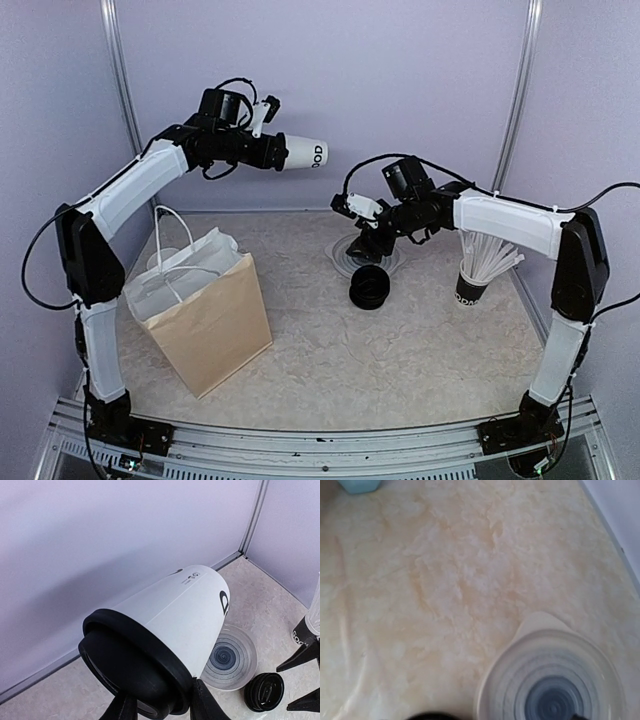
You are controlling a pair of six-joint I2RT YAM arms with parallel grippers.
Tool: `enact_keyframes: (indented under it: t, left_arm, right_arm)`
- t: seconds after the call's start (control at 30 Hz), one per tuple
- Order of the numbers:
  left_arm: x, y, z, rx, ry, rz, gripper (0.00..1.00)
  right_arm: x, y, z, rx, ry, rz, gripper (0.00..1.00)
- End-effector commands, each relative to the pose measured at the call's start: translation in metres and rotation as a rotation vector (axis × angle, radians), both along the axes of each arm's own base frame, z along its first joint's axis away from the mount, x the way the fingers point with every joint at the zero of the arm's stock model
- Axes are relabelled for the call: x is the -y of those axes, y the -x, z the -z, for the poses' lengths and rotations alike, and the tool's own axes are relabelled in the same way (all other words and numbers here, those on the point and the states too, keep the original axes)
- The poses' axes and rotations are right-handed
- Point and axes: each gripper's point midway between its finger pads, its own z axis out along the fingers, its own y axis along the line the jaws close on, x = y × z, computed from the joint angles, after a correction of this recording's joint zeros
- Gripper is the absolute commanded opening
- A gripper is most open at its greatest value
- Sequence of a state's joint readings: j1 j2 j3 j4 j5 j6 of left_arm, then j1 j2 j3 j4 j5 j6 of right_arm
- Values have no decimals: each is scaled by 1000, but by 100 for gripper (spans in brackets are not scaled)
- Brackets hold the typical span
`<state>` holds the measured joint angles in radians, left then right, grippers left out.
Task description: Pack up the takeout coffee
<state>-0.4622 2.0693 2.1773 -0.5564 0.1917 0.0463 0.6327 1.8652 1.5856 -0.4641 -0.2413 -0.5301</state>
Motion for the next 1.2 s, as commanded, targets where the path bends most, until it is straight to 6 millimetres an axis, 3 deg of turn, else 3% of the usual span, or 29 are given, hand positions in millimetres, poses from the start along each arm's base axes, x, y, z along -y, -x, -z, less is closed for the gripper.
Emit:
enact_keyframes:
  t: [0.0, 0.03, 0.1, 0.2, 0.4, 0.57, 0.7, 0.9, 1.17]
  left_arm:
    - [8, 55, -56, 154, -117, 9, 31]
    - [9, 72, -74, 196, -125, 6, 31]
    - [19, 106, -88, 241, -169, 22, 31]
    - [38, 163, -95, 265, -243, 77, 30]
    - [72, 264, -59, 193, -395, 224, 29]
    - [76, 321, -2, 107, -582, 286, 29]
    - [76, 347, 37, 86, -712, 319, 29]
    - [93, 372, 88, 65, -848, 410, 30]
    - [115, 373, 143, 51, -986, 455, 35]
  right_arm:
    - [21, 12, -15, 20, 16, 34, 77]
    - [27, 15, -17, 18, 20, 41, 77]
    - [37, 20, -21, 16, 22, 55, 77]
    - [57, 24, -19, 20, 40, 92, 77]
    - [105, 23, -16, 8, 55, 191, 77]
    - [134, 27, -18, 9, 44, 249, 77]
    - [140, 37, -22, 27, 26, 245, 78]
    - [136, 42, -24, 10, 6, 226, 78]
    - [132, 44, -25, -4, -13, 208, 78]
